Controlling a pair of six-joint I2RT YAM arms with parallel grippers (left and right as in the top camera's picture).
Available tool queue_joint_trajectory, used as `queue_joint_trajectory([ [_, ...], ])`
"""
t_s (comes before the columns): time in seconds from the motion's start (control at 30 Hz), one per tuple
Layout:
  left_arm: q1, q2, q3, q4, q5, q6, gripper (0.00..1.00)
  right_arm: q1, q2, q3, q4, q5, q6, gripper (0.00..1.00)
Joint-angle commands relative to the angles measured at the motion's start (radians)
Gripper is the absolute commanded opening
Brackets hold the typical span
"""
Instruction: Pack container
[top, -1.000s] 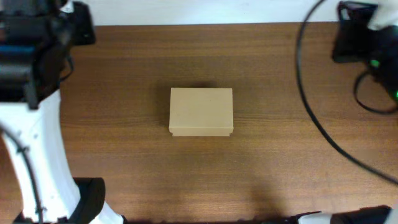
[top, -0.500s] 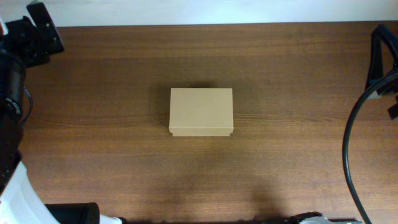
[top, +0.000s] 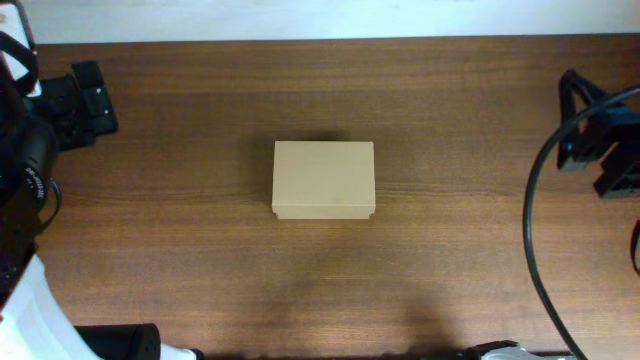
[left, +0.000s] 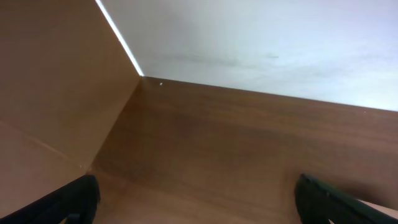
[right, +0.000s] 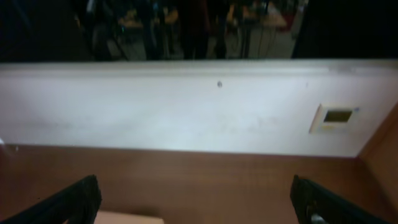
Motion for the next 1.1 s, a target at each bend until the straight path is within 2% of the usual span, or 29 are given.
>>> queue_joint_trajectory([
  [0.0, 0.004, 0.003, 0.002, -0.003, -0.018, 0.005, 1.0, -0.008, 0.013, 0.006, -0.033, 0.011, 0.003, 0.99],
  [0.27, 0.004, 0.003, 0.002, -0.003, -0.017, 0.005, 1.0, -0.008, 0.047, 0.005, -0.136, 0.042, 0.002, 0.99],
  [0.37, 0.004, 0.003, 0.002, -0.003, -0.017, 0.005, 1.0, -0.008, 0.029, -0.015, -0.092, 0.07, 0.002, 0.99],
  [0.47, 0.004, 0.003, 0.002, -0.003, -0.017, 0.005, 1.0, -0.008, -0.05, -0.121, 0.031, 0.104, 0.002, 0.99],
  [0.6, 0.004, 0.003, 0.002, -0.003, -0.017, 0.005, 1.0, -0.008, -0.228, -0.415, 0.272, 0.14, 0.002, 0.99],
  [0.77, 0.004, 0.003, 0.002, -0.003, -0.017, 0.005, 1.0, -0.021, -0.483, -0.877, 0.559, 0.139, 0.003, 0.99],
  [0.93, 0.004, 0.003, 0.002, -0.003, -0.017, 0.005, 1.0, -0.079, -0.725, -1.299, 0.679, 0.135, 0.003, 0.99],
  [1.07, 0.004, 0.003, 0.002, -0.003, -0.017, 0.005, 1.0, -0.123, -0.892, -1.563, 0.695, 0.135, 0.003, 0.99],
])
